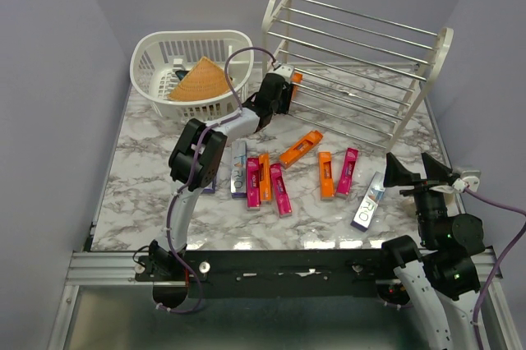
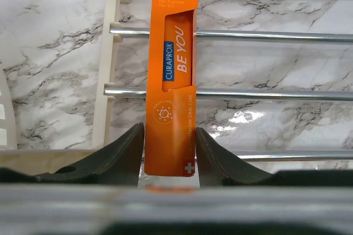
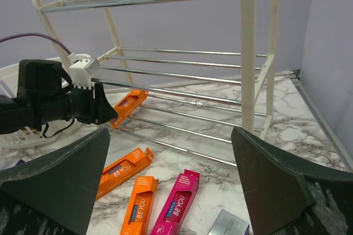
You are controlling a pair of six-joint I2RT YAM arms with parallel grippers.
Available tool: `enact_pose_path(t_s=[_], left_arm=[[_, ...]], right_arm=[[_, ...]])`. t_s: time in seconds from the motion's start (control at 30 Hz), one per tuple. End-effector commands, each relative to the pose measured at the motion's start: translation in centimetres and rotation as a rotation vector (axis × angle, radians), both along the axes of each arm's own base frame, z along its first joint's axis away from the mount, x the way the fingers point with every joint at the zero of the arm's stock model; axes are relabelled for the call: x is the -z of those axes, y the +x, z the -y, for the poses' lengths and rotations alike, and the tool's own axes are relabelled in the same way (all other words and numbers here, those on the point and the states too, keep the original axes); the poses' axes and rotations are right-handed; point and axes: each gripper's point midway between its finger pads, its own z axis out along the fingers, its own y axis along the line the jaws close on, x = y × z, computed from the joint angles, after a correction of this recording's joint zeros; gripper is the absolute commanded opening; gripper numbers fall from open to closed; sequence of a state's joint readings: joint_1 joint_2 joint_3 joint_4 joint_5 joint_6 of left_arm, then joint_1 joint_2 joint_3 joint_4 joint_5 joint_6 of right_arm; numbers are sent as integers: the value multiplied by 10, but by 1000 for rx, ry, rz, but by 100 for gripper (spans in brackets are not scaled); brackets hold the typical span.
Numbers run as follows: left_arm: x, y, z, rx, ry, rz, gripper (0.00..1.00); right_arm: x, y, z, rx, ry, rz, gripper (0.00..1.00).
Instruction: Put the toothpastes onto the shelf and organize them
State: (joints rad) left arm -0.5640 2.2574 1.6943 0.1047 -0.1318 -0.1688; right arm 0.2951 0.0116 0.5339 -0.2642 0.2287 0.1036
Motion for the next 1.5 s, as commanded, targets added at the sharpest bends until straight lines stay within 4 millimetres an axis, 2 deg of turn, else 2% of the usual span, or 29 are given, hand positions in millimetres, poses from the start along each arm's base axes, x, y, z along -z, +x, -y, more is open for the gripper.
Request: enact_pose_path(t_s=[0.0, 0.2, 0.23, 0.27, 0.33, 0.37, 0.57, 0.73, 0.83, 0.97, 1.03, 1.17, 1.43, 1.47], left_arm=[[-16, 12, -1, -22, -19, 46, 56], [-16, 6, -3, -23, -27, 28, 69], [-10, 1, -6, -27, -24, 15, 72], [-19, 0, -7, -29, -43, 34, 74], [-15, -7, -10, -37, -54, 22, 74], [-24, -8, -10, -39, -70, 36, 74], [-28, -22, -10, -33, -122, 34, 75], [-29, -28, -17, -93, -184, 30, 73], [-28, -29, -21, -139, -220, 19, 68], [-24, -28, -18, -154, -254, -9, 49], [-21, -27, -15, -157, -263, -23, 47], [-12, -23, -15, -176, -264, -40, 31], [-6, -14, -9, -189, -272, -61, 23], [-4, -12, -8, -195, -271, -64, 20]], right_arm=[[-40, -63, 23, 18, 80, 271, 100], [-40, -64, 23, 17, 80, 269, 100], [-41, -64, 23, 15, 82, 271, 100], [-41, -64, 23, 17, 82, 270, 100], [-40, -64, 23, 16, 82, 270, 100], [-40, -64, 23, 14, 81, 269, 100], [-40, -65, 24, 15, 82, 269, 100], [-40, -64, 24, 15, 81, 267, 100], [-40, -64, 24, 15, 81, 266, 100], [-40, -65, 24, 16, 83, 267, 100], [-40, -65, 25, 16, 84, 268, 100], [-40, -65, 25, 15, 88, 266, 100], [-39, -64, 26, 21, 87, 261, 100], [-39, -64, 26, 21, 88, 260, 100]])
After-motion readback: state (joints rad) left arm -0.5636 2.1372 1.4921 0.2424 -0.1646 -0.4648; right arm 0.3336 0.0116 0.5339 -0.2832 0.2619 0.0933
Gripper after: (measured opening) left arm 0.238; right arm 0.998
